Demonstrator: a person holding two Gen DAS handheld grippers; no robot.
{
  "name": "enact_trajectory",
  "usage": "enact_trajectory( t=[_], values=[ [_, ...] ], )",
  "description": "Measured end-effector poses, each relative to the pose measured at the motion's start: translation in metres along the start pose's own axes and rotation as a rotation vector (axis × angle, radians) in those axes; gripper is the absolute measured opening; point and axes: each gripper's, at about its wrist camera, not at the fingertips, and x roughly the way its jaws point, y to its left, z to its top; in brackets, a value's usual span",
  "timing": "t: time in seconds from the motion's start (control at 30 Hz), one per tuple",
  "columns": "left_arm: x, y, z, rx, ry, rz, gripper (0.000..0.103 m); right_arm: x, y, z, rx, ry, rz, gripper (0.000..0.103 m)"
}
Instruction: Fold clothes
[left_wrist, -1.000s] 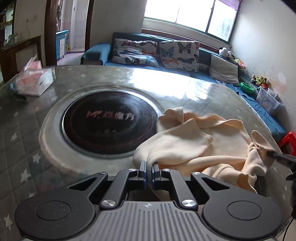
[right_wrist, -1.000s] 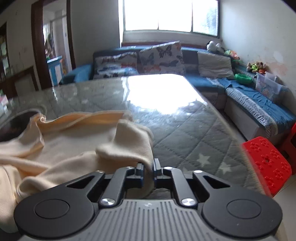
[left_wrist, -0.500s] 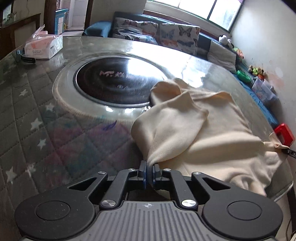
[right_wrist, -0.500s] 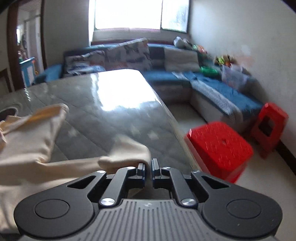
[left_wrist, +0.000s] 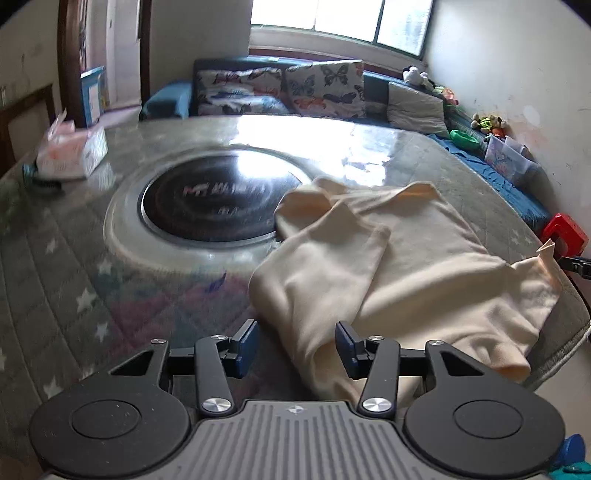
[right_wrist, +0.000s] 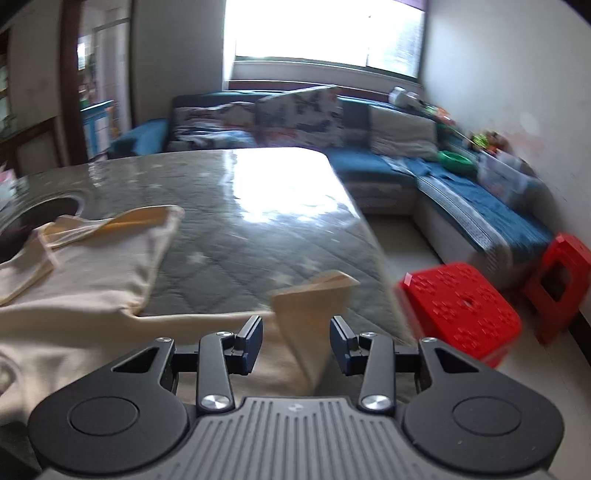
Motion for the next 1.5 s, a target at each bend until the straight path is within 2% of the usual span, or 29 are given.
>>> enact_trajectory(
  t=[0.2, 0.33, 0.5, 0.57, 0.73, 0.93, 1.0, 1.03, 1.07, 1.13, 1.2, 1.27, 1.4, 1.43, 1.5],
  values=[
    [0.026, -0.017, 0.029, 0.04, -0.05, 0.011, 0.047, 0.013, 0.03, 0.017, -0.049, -0.015, 0.087, 0.04],
    [0.055, -0.022, 0.049, 0.029, -0.057, -0.013, 0.043, 0.027, 0.051, 0.027, -0.082, -0.011, 0.142, 0.04],
    [0.093, -0.03, 0.063, 0.072, -0.054, 0.013, 0.044, 0.048, 0.081, 0.037, -0.132, 0.003, 0.203, 0.04],
    [0.1, -0.034, 0.065, 0.083, -0.049, 0.017, 0.043, 0.053, 0.09, 0.04, -0.149, 0.004, 0.217, 0.04],
    [0.104, -0.055, 0.057, 0.141, -0.043, -0.056, 0.043, 0.065, 0.104, 0.045, -0.167, 0.014, 0.241, 0.041],
    [0.12, -0.077, 0.047, 0.199, -0.014, -0.065, 0.043, 0.072, 0.114, 0.043, -0.177, 0.032, 0.257, 0.041],
    [0.123, -0.081, 0.045, 0.223, -0.027, -0.043, 0.038, 0.071, 0.117, 0.042, -0.185, 0.032, 0.263, 0.041],
    [0.124, -0.081, 0.044, 0.234, -0.04, -0.025, 0.026, 0.071, 0.119, 0.042, -0.186, 0.031, 0.266, 0.043],
    [0.124, -0.078, 0.044, 0.223, -0.045, -0.019, 0.017, 0.07, 0.12, 0.042, -0.187, 0.031, 0.268, 0.048],
    [0.121, -0.066, 0.047, 0.17, -0.045, -0.024, 0.007, 0.069, 0.124, 0.041, -0.185, 0.028, 0.275, 0.05],
    [0.111, -0.051, 0.049, 0.112, -0.068, -0.02, 0.005, 0.066, 0.128, 0.039, -0.184, 0.028, 0.289, 0.052],
    [0.096, -0.032, 0.051, 0.056, -0.105, -0.006, 0.002, 0.063, 0.132, 0.035, -0.188, 0.028, 0.303, 0.062],
    [0.058, 0.014, 0.05, -0.068, -0.183, 0.034, 0.001, 0.057, 0.14, 0.027, -0.195, 0.032, 0.327, 0.07],
    [0.047, 0.026, 0.049, -0.101, -0.201, 0.047, 0.001, 0.057, 0.142, 0.025, -0.197, 0.034, 0.332, 0.076],
    [0.028, 0.049, 0.045, -0.161, -0.232, 0.073, 0.001, 0.055, 0.146, 0.022, -0.203, 0.035, 0.339, 0.077]
  ],
)
